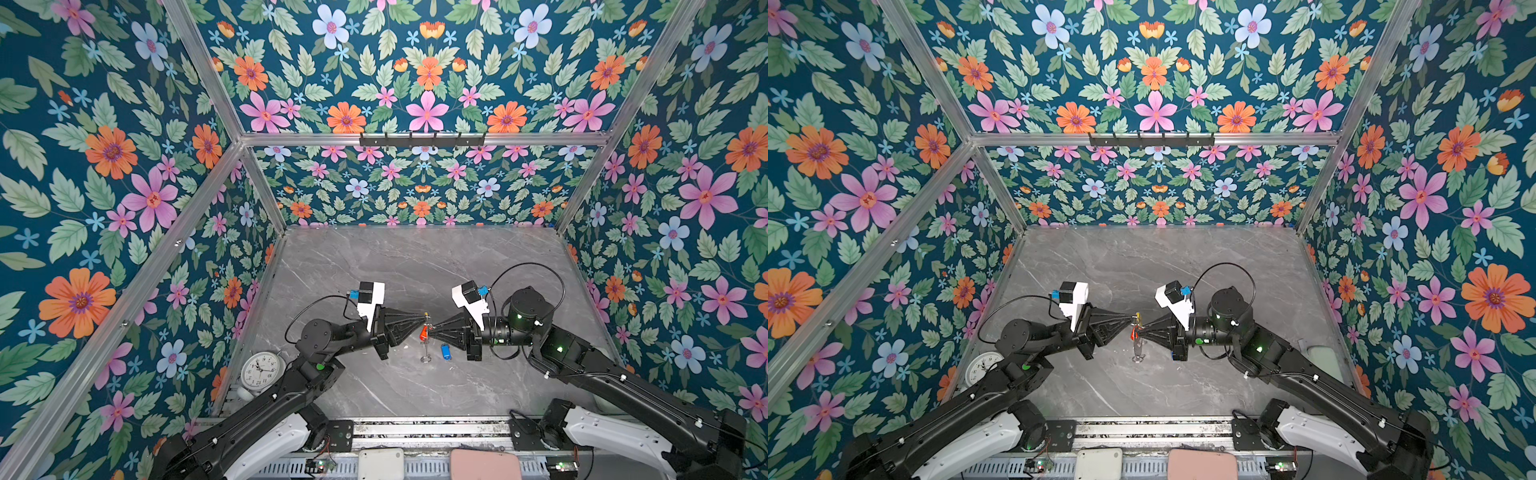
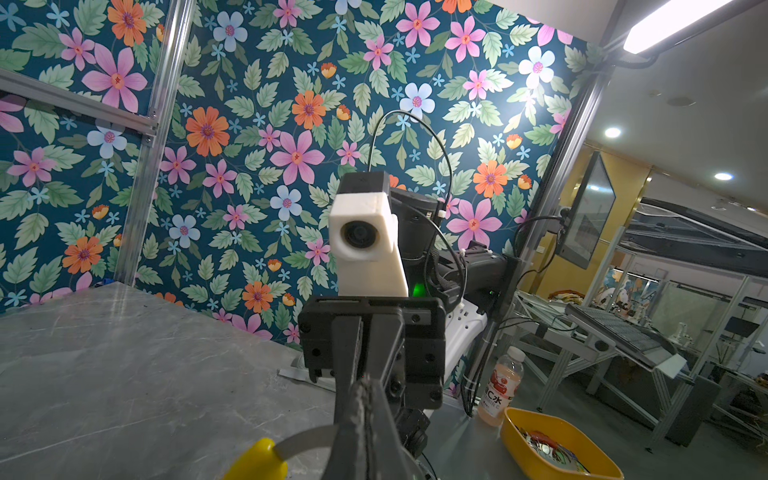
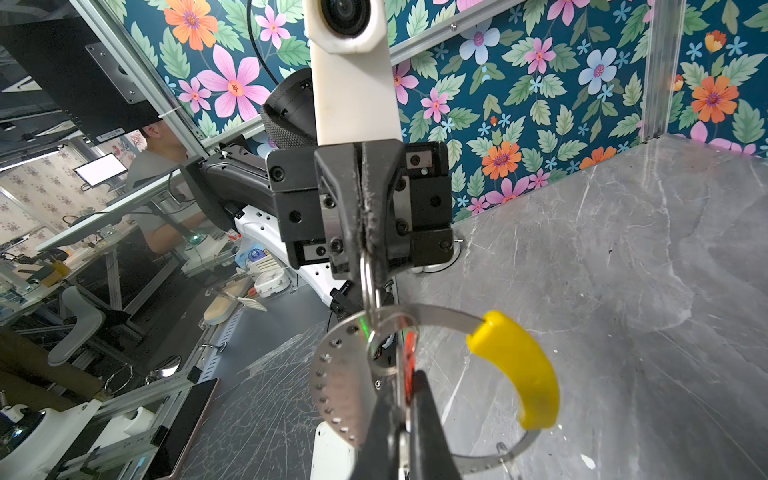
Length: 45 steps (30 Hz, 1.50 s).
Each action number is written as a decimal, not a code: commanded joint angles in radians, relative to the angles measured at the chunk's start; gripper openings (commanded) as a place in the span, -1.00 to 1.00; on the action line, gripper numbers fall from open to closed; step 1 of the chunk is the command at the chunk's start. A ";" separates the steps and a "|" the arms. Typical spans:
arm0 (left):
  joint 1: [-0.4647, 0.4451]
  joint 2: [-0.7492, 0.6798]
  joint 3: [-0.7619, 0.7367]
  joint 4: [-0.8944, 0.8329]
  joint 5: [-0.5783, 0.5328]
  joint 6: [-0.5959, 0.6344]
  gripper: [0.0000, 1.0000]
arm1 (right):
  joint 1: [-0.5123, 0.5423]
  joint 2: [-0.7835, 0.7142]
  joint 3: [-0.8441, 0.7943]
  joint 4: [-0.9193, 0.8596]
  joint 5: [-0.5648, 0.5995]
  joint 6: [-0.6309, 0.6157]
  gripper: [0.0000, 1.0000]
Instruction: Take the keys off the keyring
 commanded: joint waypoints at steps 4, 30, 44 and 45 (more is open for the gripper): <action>-0.001 -0.004 -0.008 0.074 -0.018 -0.003 -1.00 | 0.006 0.004 0.006 0.008 -0.021 -0.015 -1.00; 0.000 -0.004 -0.008 0.071 -0.007 0.004 -1.00 | 0.018 0.007 0.156 -0.235 0.086 -0.145 0.03; 0.000 -0.020 -0.019 0.068 -0.020 0.010 -1.00 | -0.034 -0.067 0.101 -0.058 0.101 -0.029 0.09; 0.001 -0.018 -0.020 0.069 -0.020 0.009 -1.00 | -0.032 -0.052 0.108 -0.055 0.075 -0.023 0.06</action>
